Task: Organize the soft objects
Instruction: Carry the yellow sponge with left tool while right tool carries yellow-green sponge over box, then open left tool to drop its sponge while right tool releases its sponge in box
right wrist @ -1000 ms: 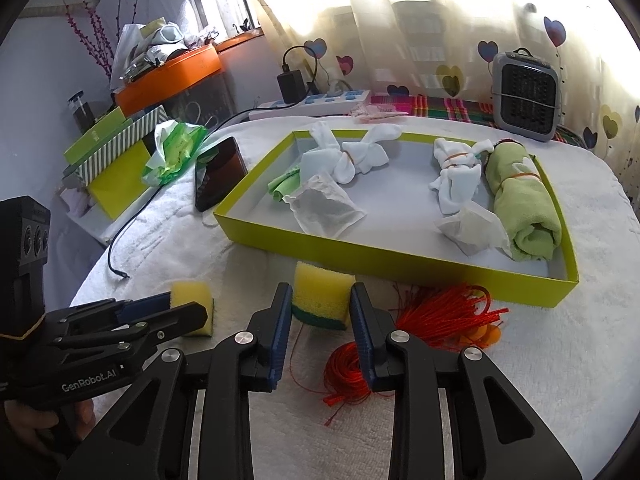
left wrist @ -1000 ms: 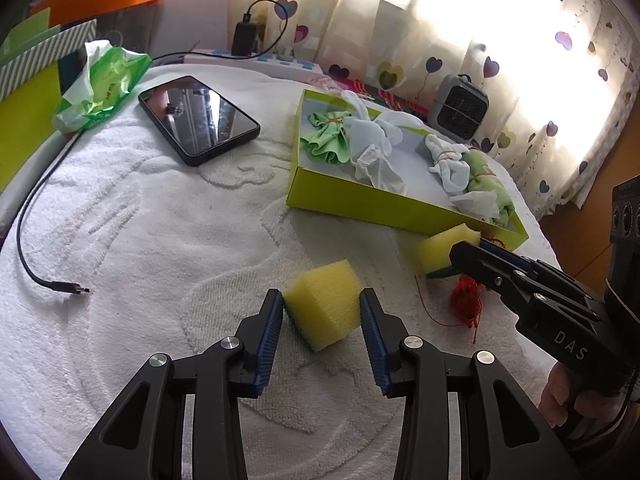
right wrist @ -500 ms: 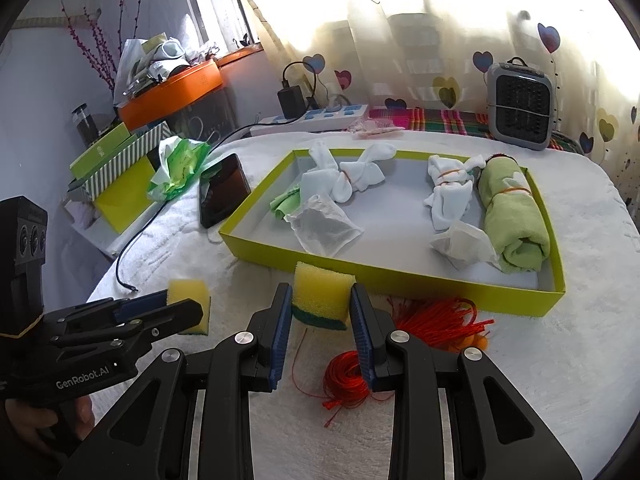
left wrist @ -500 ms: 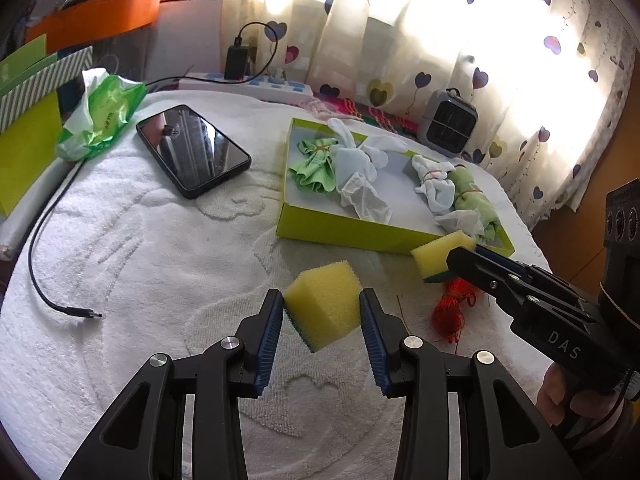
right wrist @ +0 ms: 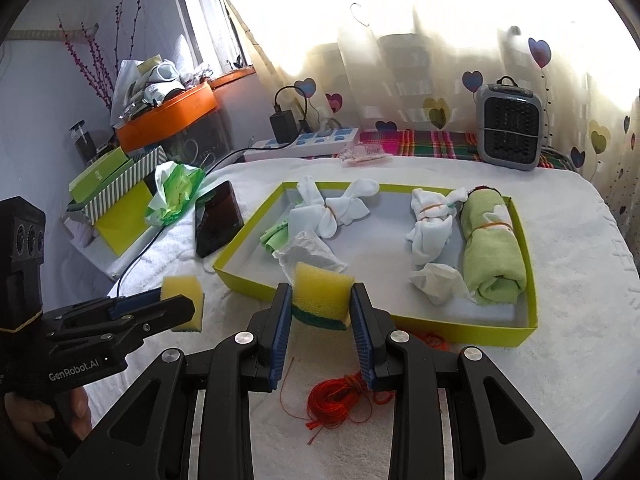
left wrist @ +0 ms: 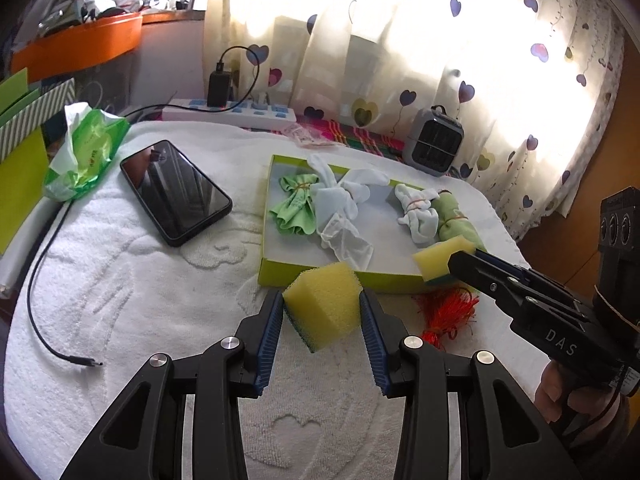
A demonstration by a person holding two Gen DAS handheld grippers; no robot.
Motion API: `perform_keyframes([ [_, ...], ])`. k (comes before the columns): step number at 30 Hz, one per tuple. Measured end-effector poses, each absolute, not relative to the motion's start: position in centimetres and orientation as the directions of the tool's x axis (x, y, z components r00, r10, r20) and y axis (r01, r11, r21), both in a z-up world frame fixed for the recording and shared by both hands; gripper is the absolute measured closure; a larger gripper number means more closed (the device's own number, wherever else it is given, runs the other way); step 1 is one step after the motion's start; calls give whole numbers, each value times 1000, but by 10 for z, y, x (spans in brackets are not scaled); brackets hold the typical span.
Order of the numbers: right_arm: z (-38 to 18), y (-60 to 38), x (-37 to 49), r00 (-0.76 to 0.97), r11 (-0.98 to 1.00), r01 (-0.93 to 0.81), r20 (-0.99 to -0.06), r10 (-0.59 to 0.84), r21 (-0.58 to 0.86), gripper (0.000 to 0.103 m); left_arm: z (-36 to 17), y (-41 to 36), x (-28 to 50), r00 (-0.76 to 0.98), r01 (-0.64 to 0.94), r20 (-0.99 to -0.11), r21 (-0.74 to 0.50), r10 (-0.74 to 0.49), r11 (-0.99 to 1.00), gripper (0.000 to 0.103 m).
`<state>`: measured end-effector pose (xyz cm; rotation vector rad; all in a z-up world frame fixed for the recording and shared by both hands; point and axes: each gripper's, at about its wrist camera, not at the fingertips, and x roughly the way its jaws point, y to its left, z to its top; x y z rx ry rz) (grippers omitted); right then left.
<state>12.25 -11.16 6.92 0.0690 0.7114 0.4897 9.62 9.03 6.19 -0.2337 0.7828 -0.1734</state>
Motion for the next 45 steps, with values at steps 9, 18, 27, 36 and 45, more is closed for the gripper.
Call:
perform_keyframes([
  [9, 73, -121, 153, 656, 894, -383, -613, 440, 231, 72, 66, 88, 130, 693, 79, -682, -252, -235, 965, 65],
  [18, 66, -117, 194, 650, 908, -364, -643, 406, 206, 72, 60, 72, 161, 686, 94, -695, -211, -217, 973, 65],
  [27, 53, -112, 226, 629, 918, -350, -679, 378, 187, 72, 49, 67, 181, 665, 88, -717, -202, -208, 975, 65],
  [36, 44, -106, 241, 622, 927, -341, -702, 347, 157, 72, 39, 69, 192, 650, 66, -734, -201, -195, 977, 65],
  [45, 41, -102, 245, 633, 929, -347, -698, 334, 130, 72, 35, 68, 196, 653, 56, -738, -175, -169, 983, 63],
])
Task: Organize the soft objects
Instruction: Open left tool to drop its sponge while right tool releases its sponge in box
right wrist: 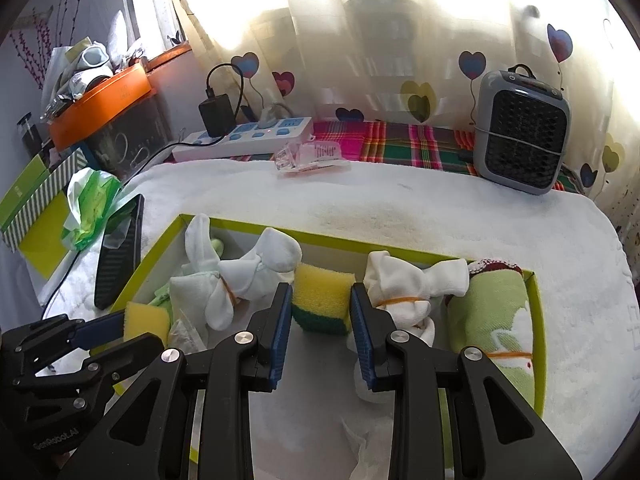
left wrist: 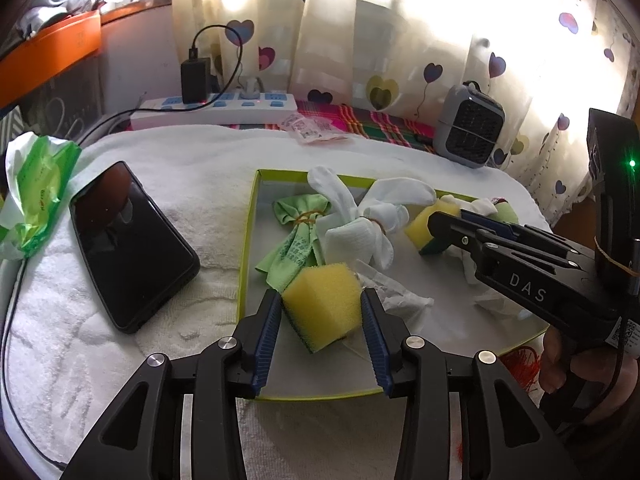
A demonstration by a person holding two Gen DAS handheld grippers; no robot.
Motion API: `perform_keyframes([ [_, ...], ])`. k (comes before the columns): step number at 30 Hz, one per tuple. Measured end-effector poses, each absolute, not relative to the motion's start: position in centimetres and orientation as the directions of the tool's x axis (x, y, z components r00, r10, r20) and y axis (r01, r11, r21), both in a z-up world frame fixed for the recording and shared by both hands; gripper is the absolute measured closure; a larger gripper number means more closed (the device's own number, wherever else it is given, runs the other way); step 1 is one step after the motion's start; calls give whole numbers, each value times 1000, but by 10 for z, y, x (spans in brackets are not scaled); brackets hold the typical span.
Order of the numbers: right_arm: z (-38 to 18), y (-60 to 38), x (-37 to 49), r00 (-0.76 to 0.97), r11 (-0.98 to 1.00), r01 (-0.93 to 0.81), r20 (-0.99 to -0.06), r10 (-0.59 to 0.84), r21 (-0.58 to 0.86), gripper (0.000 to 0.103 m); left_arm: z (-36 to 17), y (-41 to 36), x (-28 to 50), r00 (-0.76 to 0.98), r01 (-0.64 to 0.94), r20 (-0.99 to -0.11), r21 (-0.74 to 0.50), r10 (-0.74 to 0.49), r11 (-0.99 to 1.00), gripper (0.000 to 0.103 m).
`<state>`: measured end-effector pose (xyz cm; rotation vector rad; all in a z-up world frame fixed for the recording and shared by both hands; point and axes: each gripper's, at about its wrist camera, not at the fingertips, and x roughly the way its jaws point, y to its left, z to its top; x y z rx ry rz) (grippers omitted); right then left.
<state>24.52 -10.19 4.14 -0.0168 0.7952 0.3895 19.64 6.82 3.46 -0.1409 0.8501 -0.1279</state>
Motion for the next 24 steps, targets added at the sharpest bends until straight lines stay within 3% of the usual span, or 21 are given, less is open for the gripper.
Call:
perform_keyframes([
  [12, 40, -100, 246, 631, 927, -350, -698, 338, 132, 71, 36, 68, 197, 652, 63, -736, -190, -185, 980, 56],
  [14, 41, -101, 245, 633, 928, -349, -697, 338, 133, 69, 36, 68, 197, 651, 67, -736, -191, -188, 979, 54],
  [18, 41, -100, 244, 632, 924, -354, -692, 349, 142, 56, 36, 68, 195, 655, 66, -732, -194, -190, 979, 52],
  [24, 41, -100, 243, 638, 927, -349, -690, 342, 137, 55, 40, 66, 192, 668, 62, -723, -181, -176, 981, 46],
])
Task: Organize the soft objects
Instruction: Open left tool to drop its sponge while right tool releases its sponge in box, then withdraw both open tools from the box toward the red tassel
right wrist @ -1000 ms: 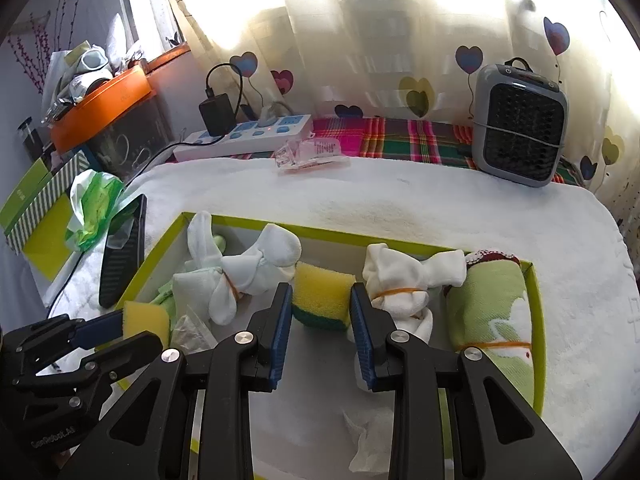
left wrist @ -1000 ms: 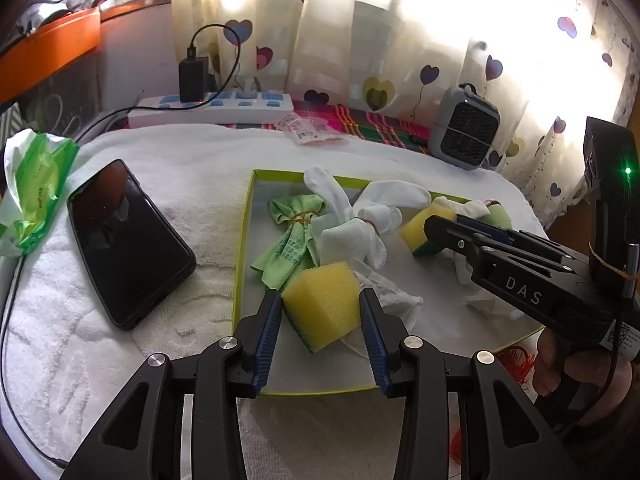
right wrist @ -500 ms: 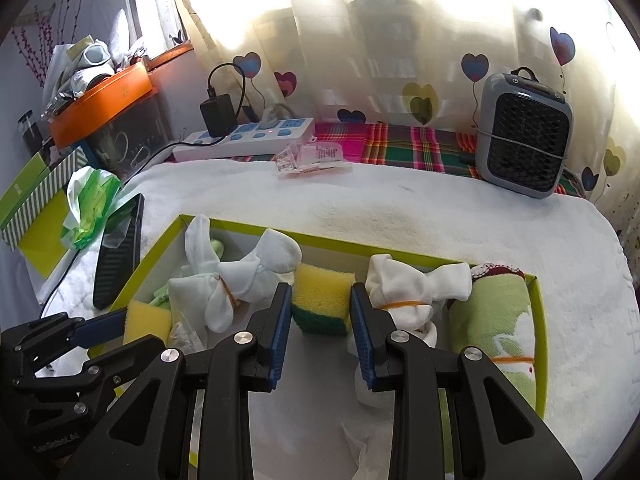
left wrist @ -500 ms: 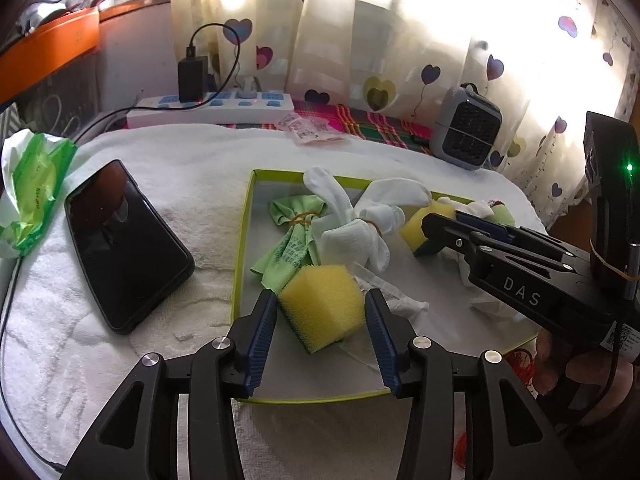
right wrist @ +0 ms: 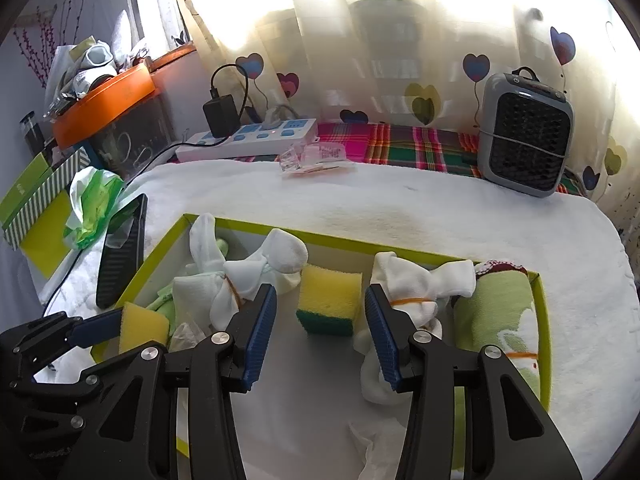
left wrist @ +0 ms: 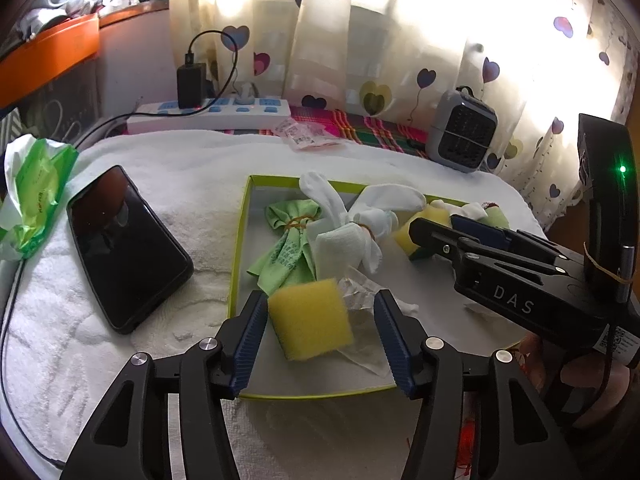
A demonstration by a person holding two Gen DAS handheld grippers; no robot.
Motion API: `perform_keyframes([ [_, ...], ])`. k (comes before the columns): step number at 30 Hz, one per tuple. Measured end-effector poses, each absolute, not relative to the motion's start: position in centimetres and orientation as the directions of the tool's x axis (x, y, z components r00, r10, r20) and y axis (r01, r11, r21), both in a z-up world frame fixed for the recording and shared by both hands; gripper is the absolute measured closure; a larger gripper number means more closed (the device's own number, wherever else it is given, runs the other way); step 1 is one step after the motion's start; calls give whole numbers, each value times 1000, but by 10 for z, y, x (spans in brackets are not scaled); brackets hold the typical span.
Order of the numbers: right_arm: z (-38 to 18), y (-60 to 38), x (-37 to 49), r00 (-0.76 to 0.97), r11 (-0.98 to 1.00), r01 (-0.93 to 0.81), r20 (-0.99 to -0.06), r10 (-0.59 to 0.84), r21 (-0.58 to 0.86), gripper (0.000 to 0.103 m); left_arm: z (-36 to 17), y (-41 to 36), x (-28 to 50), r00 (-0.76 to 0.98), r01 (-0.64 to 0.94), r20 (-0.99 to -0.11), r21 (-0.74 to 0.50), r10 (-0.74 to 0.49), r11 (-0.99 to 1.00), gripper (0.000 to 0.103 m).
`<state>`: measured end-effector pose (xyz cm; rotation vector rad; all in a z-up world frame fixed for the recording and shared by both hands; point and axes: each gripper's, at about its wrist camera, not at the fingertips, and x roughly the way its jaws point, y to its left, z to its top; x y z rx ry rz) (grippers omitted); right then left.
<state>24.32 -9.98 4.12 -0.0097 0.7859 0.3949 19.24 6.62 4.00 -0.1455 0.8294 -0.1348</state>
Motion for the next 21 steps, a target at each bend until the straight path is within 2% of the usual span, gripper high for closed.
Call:
perform_keyframes([
  [6, 42, -100, 241, 641, 927, -348, -686, 344, 140, 48, 41, 69, 191, 667, 49, -725, -189, -173, 981, 45],
  [21, 50, -101, 229, 651, 928, -342, -675, 346, 147, 47, 46, 68, 179, 675, 48, -720, -178, -163, 983, 45],
])
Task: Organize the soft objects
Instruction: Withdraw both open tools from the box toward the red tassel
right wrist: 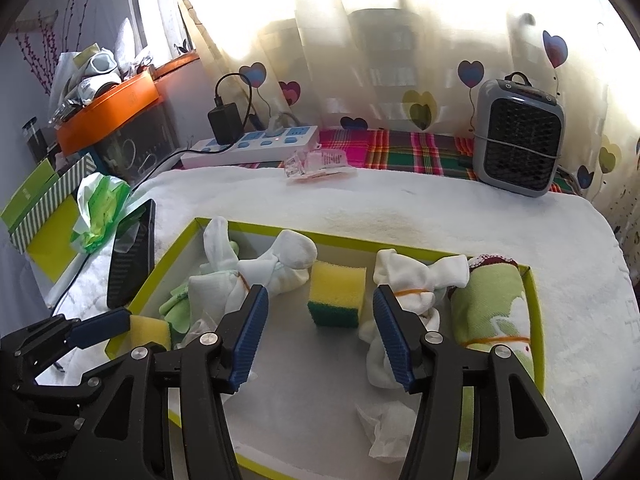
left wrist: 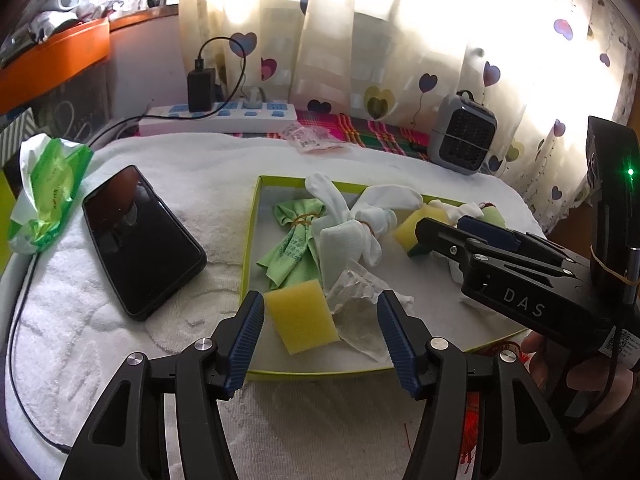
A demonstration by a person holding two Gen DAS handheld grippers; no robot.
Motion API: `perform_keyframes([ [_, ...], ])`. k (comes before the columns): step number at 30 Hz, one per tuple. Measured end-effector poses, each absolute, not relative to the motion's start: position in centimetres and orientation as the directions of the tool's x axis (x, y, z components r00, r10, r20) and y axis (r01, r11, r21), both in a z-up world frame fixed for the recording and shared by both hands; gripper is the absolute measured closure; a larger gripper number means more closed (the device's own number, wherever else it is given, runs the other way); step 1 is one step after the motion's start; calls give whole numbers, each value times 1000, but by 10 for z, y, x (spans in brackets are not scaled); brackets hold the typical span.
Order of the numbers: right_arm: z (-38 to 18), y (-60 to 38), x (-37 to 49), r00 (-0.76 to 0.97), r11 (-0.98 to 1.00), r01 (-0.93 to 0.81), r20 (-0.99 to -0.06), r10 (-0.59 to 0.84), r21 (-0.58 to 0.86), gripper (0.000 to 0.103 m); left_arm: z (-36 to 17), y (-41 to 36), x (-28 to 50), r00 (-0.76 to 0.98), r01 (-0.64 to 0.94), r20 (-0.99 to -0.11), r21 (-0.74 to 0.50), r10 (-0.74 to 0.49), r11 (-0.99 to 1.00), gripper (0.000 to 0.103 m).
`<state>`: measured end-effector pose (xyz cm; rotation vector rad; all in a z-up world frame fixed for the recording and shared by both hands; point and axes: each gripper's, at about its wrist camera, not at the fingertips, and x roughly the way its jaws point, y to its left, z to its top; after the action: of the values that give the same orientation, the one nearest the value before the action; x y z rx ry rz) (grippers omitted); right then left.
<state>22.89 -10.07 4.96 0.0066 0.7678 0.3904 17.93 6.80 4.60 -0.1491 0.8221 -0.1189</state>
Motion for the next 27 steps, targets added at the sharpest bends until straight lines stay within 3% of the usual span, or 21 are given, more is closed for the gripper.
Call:
perform_keyframes([
  [27, 66, -113, 176, 678, 922, -339, -630, 377, 187, 46, 61, 62, 131, 697, 48, -702, -158, -147, 986, 45],
])
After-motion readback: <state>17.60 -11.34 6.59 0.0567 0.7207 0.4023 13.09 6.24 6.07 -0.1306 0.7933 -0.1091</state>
